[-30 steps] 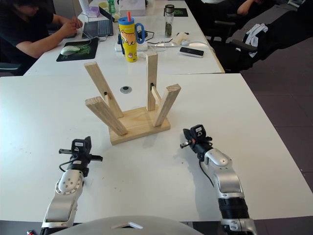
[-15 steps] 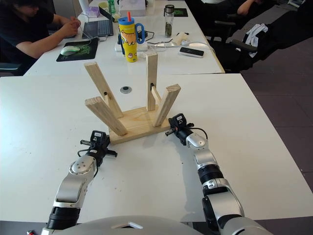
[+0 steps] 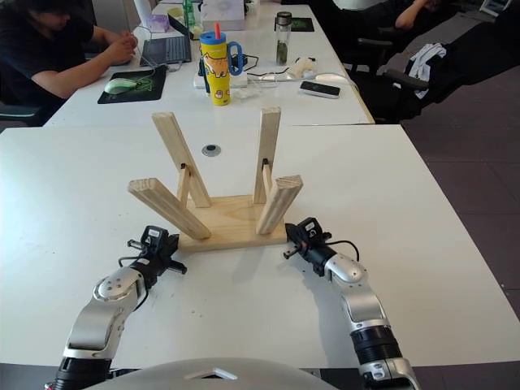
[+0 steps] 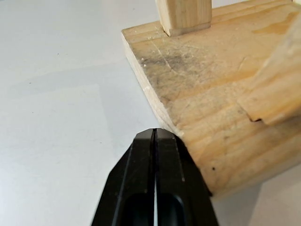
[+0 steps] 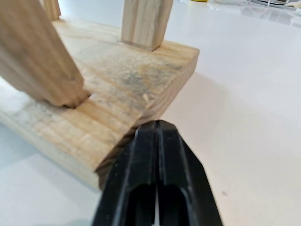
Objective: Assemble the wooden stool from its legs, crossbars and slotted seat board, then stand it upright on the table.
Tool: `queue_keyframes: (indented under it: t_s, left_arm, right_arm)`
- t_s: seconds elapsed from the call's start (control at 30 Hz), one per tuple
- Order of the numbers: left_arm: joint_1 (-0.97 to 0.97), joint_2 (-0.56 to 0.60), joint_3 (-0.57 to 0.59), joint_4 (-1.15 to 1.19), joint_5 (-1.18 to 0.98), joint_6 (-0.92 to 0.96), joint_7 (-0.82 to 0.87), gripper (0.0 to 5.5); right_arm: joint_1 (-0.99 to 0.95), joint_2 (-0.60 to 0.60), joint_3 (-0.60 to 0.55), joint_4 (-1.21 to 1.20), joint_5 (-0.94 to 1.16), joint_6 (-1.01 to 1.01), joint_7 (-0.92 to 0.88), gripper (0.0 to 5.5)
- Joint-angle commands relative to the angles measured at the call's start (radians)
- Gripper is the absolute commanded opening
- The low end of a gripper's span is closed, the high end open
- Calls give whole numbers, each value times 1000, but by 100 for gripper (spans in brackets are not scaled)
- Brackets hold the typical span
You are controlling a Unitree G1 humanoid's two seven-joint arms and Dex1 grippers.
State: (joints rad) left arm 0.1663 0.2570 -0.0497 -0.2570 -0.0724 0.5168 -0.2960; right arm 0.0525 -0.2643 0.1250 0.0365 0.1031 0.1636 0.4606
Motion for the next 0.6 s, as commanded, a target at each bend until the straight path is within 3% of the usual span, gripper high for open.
queue_keyframes:
  t_s: [0.03, 0.27, 0.6]
  left_arm:
    - [25, -38, -53, 41, 41, -50, 46, 3]
    - [127, -37, 10, -33, 119, -87, 171, 3]
    - [75, -21, -157, -34, 81, 53, 17, 3]
  right_arm:
    - [70, 32, 30, -55, -46, 73, -75, 0]
    - [168, 4, -36, -250, -47, 211, -152, 0]
    - [113, 59, 97, -267, -42, 289, -118, 0]
